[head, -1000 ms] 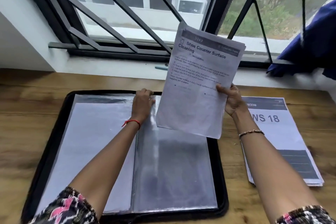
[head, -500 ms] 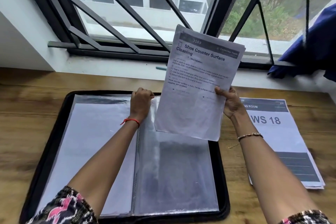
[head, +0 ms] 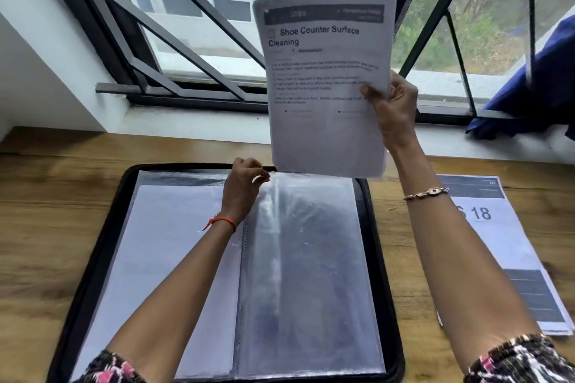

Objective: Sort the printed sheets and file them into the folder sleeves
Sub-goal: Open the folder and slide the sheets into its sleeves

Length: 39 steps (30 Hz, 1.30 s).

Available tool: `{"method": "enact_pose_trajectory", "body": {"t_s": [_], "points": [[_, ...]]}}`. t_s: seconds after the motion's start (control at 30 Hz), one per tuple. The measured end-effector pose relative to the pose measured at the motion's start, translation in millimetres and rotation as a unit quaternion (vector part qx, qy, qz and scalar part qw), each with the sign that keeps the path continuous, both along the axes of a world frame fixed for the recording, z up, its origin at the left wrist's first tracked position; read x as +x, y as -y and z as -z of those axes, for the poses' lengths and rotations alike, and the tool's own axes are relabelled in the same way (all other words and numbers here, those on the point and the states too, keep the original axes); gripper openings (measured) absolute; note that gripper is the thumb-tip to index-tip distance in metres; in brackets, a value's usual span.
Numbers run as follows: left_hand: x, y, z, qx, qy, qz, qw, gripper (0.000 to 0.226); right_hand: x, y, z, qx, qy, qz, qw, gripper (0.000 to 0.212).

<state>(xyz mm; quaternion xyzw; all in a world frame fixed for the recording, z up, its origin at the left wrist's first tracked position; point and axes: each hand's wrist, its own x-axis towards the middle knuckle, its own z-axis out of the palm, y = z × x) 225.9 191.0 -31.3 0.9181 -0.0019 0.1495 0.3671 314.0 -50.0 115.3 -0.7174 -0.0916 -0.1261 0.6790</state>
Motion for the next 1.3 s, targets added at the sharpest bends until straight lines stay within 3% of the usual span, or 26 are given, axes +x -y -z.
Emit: {"method": "enact_pose_trajectory", "body": {"t_s": [0.27, 0.37, 0.6, 1.03, 1.3], "points": [[-6.0, -4.1, 4.0, 0.021, 0.043, -0.003, 0.999, 0.007, 19.3, -35.4, -15.0, -0.055, 0.065, -0.068, 0.994, 0.022], [-4.9, -4.0, 2.9, 0.021, 0.048, -0.008, 0.999, 0.009, 25.7, -45.2, -7.6, -0.095, 0.045, -0.083, 0.991, 0.013], [-2.5, -6.7, 0.4, 0.025, 0.033, -0.012, 0.999, 0.010, 35.1, -63.4, 0.9, -0.160, 0.006, -0.122, 0.979, 0.021], [0.6, -0.9, 0.7, 0.007, -0.016, -0.004, 1.000, 0.005, 54.6, -86.5, 40.5, -0.116, -0.054, -0.060, 0.990, 0.013], [0.1, 0.4, 1.4, -0.033, -0.033, 0.004, 0.999, 0.006, 53.0, -64.7, 56.9, -0.244, -0.127, -0.196, 0.941, 0.026]]}}
